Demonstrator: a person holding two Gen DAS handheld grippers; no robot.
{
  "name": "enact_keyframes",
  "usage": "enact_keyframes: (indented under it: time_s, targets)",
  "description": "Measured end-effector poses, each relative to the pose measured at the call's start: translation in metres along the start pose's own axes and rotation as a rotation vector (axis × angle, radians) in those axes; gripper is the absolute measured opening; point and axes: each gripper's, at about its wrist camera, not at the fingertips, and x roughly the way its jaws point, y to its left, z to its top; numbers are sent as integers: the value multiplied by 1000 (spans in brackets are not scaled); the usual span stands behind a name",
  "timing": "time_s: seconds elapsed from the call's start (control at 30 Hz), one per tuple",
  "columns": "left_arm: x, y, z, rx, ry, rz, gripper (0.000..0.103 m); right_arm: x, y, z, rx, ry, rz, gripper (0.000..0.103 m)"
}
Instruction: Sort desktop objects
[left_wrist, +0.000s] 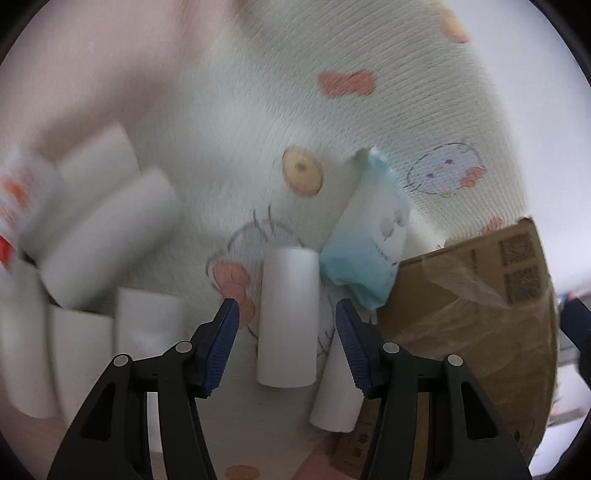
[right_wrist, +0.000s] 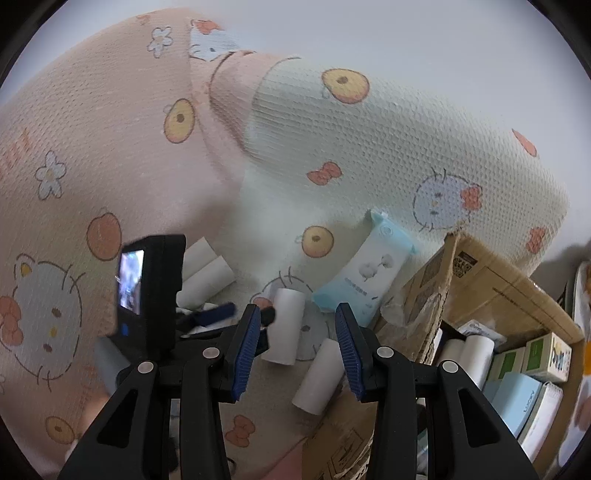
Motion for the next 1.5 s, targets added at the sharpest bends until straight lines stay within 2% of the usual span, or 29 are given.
enact_keyframes:
  time_s: [0.1,0.13,0.33,0.43,0.53,0.63,0.73,0.9,1.1,1.13,1.3,1.4,1.5]
  targets:
    - [12,7,-4,-38,-4,-17,58,1,1,0,-7,3,0,39]
    - [13,6,-6,-29,-21,-2,54,2,1,1,-6,3,0,39]
    - [17,-10,-14,83,-59,91,53,4,0,2,-3,7,3,38]
    - [15,-12,-19,69,-33,58,44,4,1,7,-4,-2,15,39]
    - [18,-7,-23,29,-1,21,43,9,2,13,14,11,72,39]
    - [15,-10,-28,51,-27,43,43,24,6,17,31,65,151,38]
    - [13,-8,-31,43,-52,46,43,44,14,15,27,132,167,39]
    - [15,3,-36,-41,-48,-32,40,68,12,8,89,204,224,39]
    - [14,7,-41,-61,-75,-61,40,92,-5,5,214,226,202,39]
    - [13,7,-42,-94,-98,-51,40,96,-5,3,234,236,207,39]
    - [15,9,-46,-161,-89,-74,40,103,2,-1,239,231,156,39]
    - [15,9,-49,-184,-98,-66,40,113,-6,-3,292,258,155,39]
    - [12,5,-49,-163,-95,-31,40,125,-9,-7,315,294,142,38]
